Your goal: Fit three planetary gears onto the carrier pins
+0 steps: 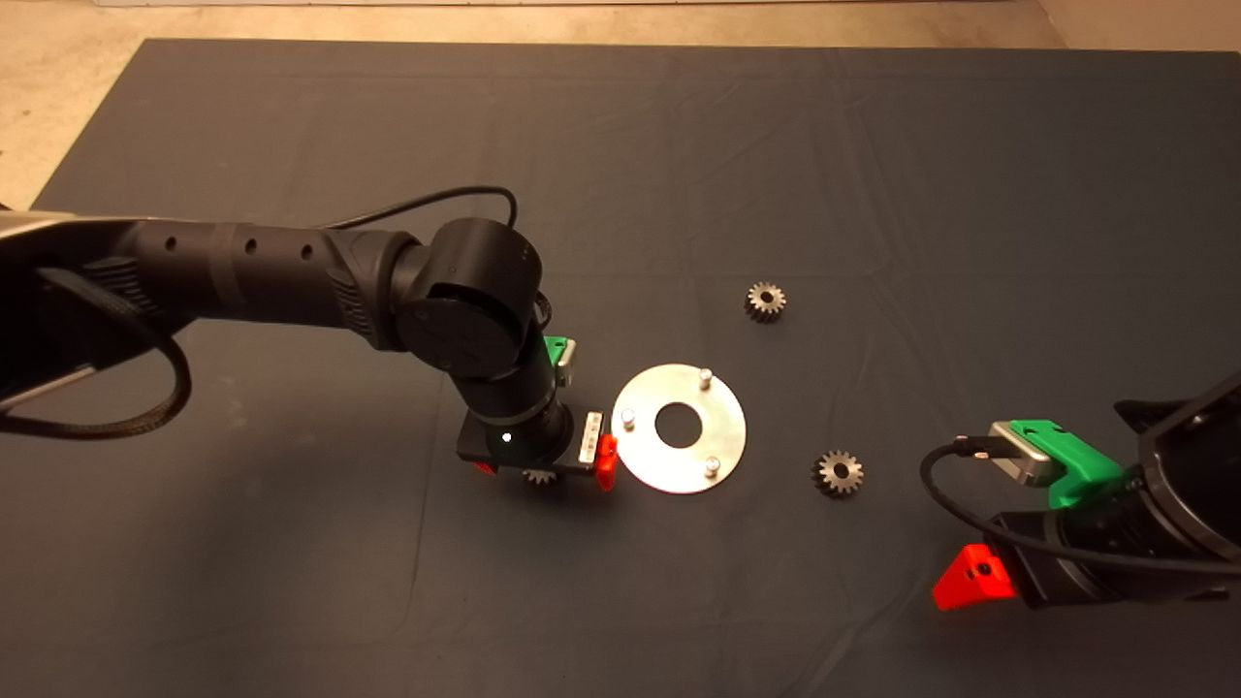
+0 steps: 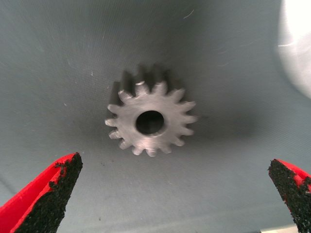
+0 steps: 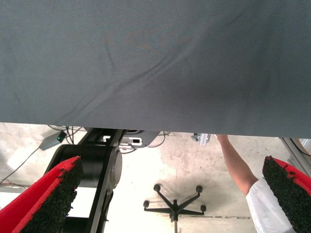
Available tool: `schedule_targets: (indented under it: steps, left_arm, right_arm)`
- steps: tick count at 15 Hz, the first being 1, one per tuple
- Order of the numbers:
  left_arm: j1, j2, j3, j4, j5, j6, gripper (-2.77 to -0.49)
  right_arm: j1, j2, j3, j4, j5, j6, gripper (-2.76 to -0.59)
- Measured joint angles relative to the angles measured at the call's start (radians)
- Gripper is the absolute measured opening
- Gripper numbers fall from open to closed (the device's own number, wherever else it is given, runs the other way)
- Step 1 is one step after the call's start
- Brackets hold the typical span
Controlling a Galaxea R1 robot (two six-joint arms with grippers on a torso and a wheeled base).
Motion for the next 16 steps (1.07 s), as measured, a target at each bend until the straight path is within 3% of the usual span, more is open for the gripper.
schedule_targets:
  steps: [3,6,11,16]
  left_arm:
    - [0.009,-0.002,-0.002,0.021,0.000,0.020,-0.49]
    - [0.039,0.003,-0.012,0.034,0.000,0.030,-0.49]
    - [0.038,0.000,-0.058,0.043,0.000,0.075,-0.49]
    - [0.037,0.015,-0.059,0.044,0.000,0.078,-0.49]
  right_arm:
    - [0.000,0.000,0.000,0.000,0.000,0.000,-0.60]
    - [0.000,0.000,0.000,0.000,0.000,0.000,-0.61]
    - [0.000,0.000,0.000,0.000,0.001,0.000,-0.60]
    - [0.000,0.000,0.000,0.000,0.000,0.000,-0.60]
